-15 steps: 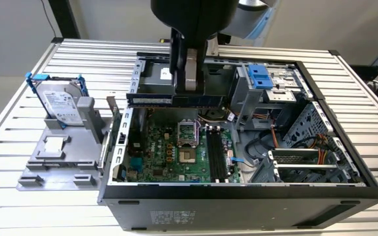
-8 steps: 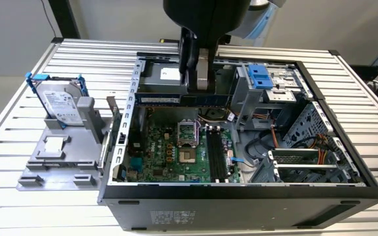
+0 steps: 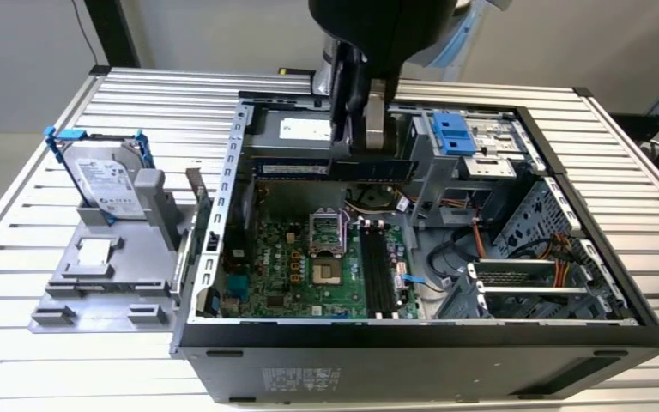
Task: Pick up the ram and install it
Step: 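Pick up the ram and move it above insertion slot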
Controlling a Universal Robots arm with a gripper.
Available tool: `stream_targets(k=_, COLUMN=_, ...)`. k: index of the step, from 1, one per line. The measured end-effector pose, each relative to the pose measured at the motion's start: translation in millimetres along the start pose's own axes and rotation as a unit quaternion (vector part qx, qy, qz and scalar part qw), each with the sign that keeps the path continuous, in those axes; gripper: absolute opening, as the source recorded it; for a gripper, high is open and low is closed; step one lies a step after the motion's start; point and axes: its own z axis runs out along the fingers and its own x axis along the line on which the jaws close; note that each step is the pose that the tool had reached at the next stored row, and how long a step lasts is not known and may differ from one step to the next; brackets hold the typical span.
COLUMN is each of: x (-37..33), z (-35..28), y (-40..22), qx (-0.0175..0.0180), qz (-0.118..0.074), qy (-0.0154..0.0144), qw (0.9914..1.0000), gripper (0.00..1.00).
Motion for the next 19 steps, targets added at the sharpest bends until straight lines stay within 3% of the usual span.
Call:
stream_targets(k=7, x=-18.6, z=3.9, y=-8.2, qx=0.0000, qz=0.000, qy=0.0000, qw=1.00000, gripper=0.00)
stream_targets(k=19, x=-40.6, z=12.2, y=-39.4, qx=0.0000, qz=0.000, qy=-0.0001, qw=1.00000, gripper=0.00)
